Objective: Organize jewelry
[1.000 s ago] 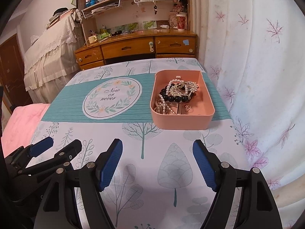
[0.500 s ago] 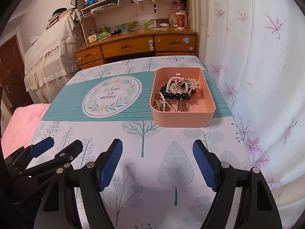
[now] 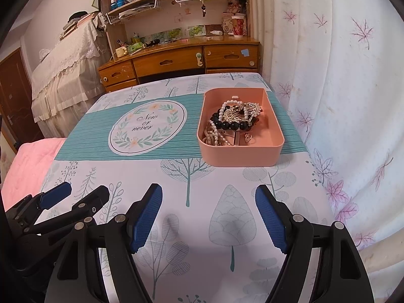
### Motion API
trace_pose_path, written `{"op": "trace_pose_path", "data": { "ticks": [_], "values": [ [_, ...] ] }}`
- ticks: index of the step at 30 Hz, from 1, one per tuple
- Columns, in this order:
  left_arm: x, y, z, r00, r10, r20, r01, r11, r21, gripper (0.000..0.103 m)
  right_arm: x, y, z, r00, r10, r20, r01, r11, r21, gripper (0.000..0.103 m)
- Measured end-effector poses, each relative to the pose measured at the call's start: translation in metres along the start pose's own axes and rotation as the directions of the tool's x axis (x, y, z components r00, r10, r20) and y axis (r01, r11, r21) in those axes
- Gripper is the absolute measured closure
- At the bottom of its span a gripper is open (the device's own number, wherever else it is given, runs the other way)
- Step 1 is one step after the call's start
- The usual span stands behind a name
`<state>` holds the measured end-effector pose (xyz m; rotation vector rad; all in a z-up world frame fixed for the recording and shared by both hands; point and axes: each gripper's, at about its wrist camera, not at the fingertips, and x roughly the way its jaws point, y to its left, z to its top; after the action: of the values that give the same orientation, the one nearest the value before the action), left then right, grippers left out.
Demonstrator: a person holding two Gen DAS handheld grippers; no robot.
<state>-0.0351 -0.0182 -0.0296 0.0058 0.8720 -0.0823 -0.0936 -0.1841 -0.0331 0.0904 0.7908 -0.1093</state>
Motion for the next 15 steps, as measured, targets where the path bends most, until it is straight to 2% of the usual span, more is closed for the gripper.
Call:
{"op": "trace_pose_path", "data": {
  "ticks": [15],
  "values": [
    [0.0016, -0.002, -0.0031, 1.0, -0.004, -0.003, 0.004, 1.0, 0.007, 0.035, 0.0005, 0.0, -0.0016, 1.0, -0.002, -0.001, 0.002, 1.0, 0.004, 0.026]
  ]
}}
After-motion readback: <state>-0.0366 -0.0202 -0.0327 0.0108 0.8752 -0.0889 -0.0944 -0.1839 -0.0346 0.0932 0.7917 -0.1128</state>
